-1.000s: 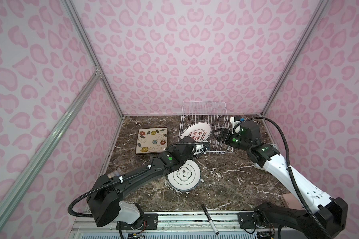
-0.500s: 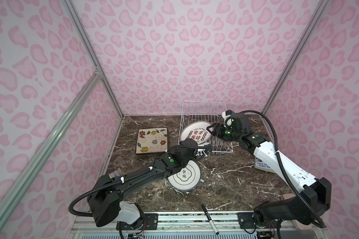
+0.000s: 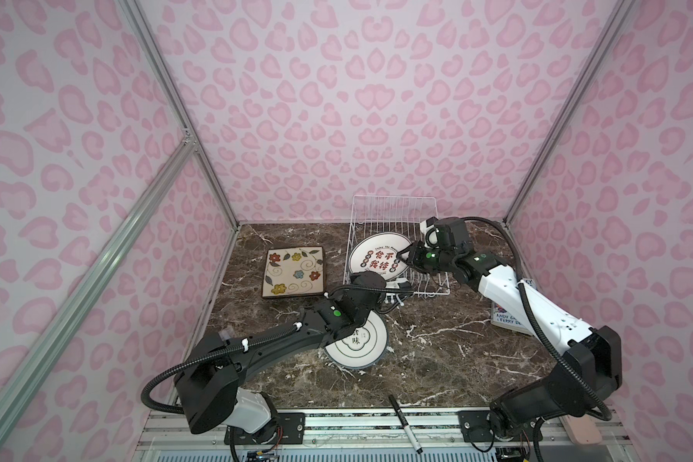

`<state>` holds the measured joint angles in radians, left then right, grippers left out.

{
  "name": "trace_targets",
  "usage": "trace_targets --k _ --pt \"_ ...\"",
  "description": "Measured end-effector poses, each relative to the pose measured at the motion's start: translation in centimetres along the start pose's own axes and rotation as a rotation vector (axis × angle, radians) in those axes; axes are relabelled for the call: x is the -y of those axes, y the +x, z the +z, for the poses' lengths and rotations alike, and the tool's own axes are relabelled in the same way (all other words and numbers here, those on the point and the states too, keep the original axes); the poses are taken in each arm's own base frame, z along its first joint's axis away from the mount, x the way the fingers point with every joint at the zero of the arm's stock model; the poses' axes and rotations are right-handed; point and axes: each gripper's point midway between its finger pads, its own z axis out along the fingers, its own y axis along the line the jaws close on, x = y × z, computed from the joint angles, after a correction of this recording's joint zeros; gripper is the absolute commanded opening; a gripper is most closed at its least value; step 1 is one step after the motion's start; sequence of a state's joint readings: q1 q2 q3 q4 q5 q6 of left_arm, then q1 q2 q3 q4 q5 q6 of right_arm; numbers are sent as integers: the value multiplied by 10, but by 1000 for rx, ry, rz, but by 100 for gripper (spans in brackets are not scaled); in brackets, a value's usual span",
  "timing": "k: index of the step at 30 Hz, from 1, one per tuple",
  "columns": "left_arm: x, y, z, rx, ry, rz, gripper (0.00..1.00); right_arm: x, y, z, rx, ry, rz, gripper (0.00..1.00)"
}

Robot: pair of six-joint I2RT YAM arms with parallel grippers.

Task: Unload the plates from the dish rack
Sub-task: 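Tilt the plate upright with the left gripper while the right gripper reaches its rim, then grasp the plate's rim with the right gripper opposite the left gripper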

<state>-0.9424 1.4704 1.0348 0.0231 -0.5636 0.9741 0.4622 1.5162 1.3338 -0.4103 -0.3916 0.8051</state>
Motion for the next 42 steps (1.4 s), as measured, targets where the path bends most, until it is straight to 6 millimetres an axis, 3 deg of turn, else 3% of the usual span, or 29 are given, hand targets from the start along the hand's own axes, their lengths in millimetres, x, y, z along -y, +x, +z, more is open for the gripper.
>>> trace_targets --k 4,8,12,19,20,22,28,33,39,42 --pt "4 1 3 -19 -4 16 18 2 -2 1 5 4 48 5" --pt "5 1 7 -30 -9 11 29 -1 -5 3 21 -20 50 0" --pt "-3 -2 8 -36 -23 -28 57 3 -4 3 16 -27 55 0" --pt "-15 -6 0 -6 -33 -158 78 8 -8 -8 46 -50 70 0" --pt "-19 -7 -5 11 -31 -190 93 8 -10 -11 56 -62 72 0" --pt "-27 -10 -16 46 -27 -255 97 7 -19 -19 92 -79 66 0" --pt "-48 -13 -51 168 3 -488 97 18 -44 -45 217 -70 63 0" --pt "-77 3 -75 258 42 -758 97 32 -48 -58 265 -65 54 0" --pt "-119 42 -71 282 116 -1169 97 43 -45 -65 275 -62 48 0" --pt "-126 55 -57 292 205 -1362 97 40 -42 -66 263 -81 23 0"
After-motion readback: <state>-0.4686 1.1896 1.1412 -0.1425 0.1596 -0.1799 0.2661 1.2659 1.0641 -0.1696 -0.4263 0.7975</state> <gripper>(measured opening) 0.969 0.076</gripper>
